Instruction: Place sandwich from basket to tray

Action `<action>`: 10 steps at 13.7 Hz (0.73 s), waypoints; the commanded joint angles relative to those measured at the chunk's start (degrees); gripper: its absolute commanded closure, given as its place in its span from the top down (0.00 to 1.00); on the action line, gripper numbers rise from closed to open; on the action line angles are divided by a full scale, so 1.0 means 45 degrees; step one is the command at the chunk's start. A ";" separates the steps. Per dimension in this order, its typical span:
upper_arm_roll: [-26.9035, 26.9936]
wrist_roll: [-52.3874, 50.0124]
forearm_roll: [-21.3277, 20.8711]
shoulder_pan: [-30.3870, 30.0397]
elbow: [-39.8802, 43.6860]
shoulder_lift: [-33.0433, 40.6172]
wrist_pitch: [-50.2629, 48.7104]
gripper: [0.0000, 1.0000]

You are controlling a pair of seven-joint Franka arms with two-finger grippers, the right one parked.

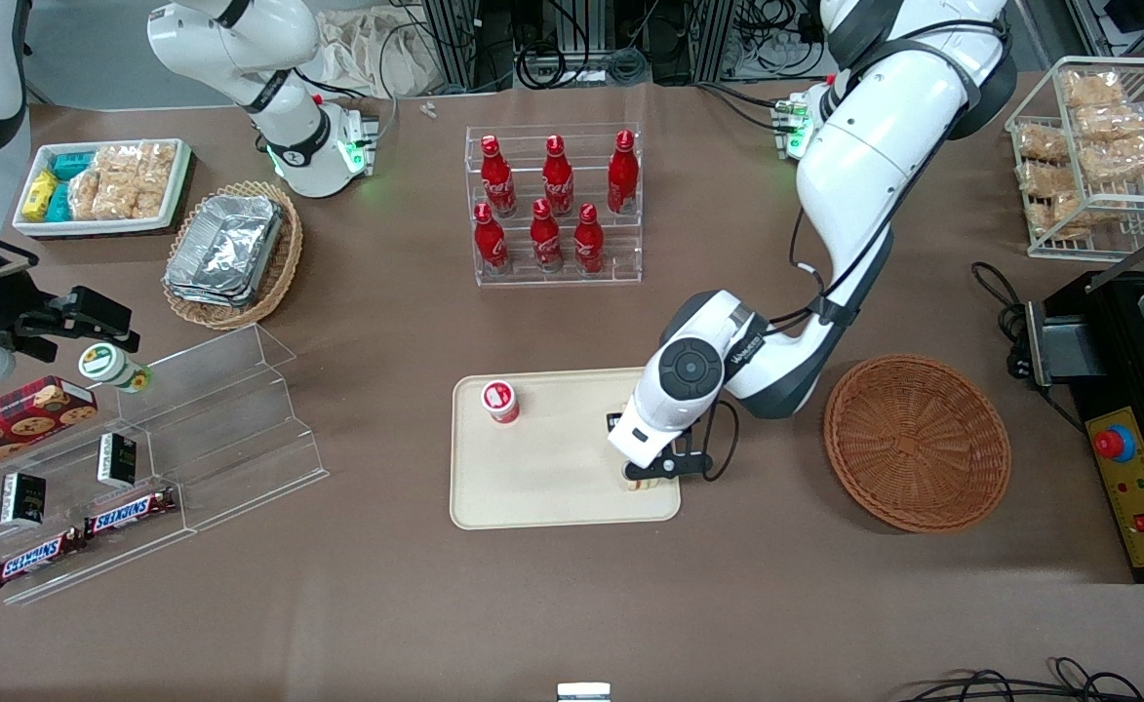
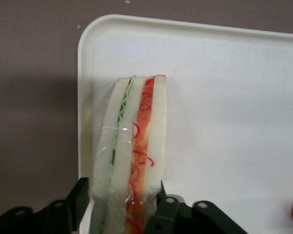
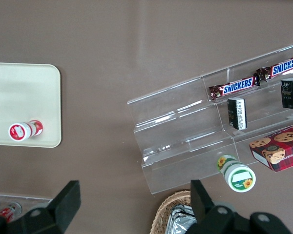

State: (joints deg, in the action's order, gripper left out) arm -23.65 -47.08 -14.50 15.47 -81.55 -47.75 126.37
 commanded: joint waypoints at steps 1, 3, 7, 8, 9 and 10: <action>0.0002 0.0052 -0.0196 0.0000 0.0154 0.0141 -0.0248 0.99; 0.0001 0.0052 -0.0118 -0.0020 0.0213 0.0646 -0.0929 0.99; 0.0001 -0.0063 0.0039 -0.0233 0.0194 0.1467 -0.1655 0.99; -0.0018 -0.0065 0.0039 -0.0292 0.0174 0.1837 -0.1869 0.99; 0.0001 0.0032 0.0058 -0.0351 0.0174 0.2188 -0.2238 0.99; -0.0018 0.0052 0.0058 -0.0642 0.0155 0.2559 -0.2551 0.99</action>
State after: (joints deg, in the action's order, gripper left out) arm -23.60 -47.08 -14.48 14.32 -79.83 -40.15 117.77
